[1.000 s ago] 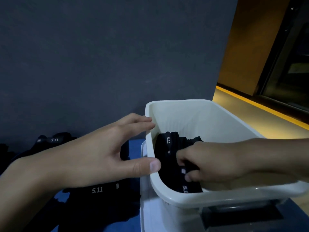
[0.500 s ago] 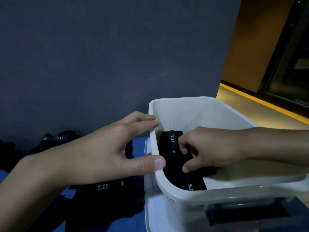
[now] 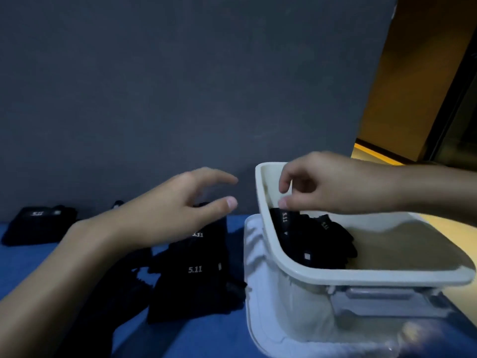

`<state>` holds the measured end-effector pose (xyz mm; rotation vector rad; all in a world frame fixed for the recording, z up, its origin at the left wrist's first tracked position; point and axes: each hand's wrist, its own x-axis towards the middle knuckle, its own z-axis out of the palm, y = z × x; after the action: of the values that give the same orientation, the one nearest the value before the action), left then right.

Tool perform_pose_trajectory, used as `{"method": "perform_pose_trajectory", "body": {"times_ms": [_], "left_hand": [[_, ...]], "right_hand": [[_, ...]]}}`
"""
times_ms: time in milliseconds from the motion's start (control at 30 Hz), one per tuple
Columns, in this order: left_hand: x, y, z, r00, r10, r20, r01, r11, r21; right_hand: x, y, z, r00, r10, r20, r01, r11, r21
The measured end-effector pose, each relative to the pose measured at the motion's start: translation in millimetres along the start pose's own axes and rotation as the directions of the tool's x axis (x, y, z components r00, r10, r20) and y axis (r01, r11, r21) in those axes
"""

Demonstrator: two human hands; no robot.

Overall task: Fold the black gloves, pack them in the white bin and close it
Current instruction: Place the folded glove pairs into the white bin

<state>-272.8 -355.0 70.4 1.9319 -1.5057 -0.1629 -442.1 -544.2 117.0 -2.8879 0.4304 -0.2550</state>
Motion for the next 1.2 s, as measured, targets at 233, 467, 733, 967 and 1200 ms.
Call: {"method": "perform_pose_trajectory", "body": {"times_ms": [233, 467, 733, 967, 1200], "left_hand": [[-52, -37, -30, 0.978, -0.183, -0.097, 0.198, 0.966, 0.168], [-115, -56, -50, 0.96, -0.223, -0.166, 0.262, 0.926, 0.272], [-177, -87, -50, 0.929, -0.356, -0.098, 0.369, 0.88, 0.3], [-198, -119, -43, 0.844, -0.514, -0.152, 0.529, 0.844, 0.09], [-199, -128, -33, 0.816, -0.567, -0.114, 0.574, 0.818, 0.035]], "right_hand": [[7, -81, -5, 0.985, -0.157, -0.067, 0.16, 0.986, 0.037], [2, -162, 48, 0.97, -0.239, 0.053, 0.235, 0.969, 0.072], [8, -193, 155, 0.981, -0.143, 0.128, 0.103, 0.957, 0.273], [-2, -206, 219, 0.989, -0.108, 0.101, 0.06, 0.918, 0.393], [-7, -207, 231, 0.995, -0.095, 0.015, 0.079, 0.898, 0.434]]}}
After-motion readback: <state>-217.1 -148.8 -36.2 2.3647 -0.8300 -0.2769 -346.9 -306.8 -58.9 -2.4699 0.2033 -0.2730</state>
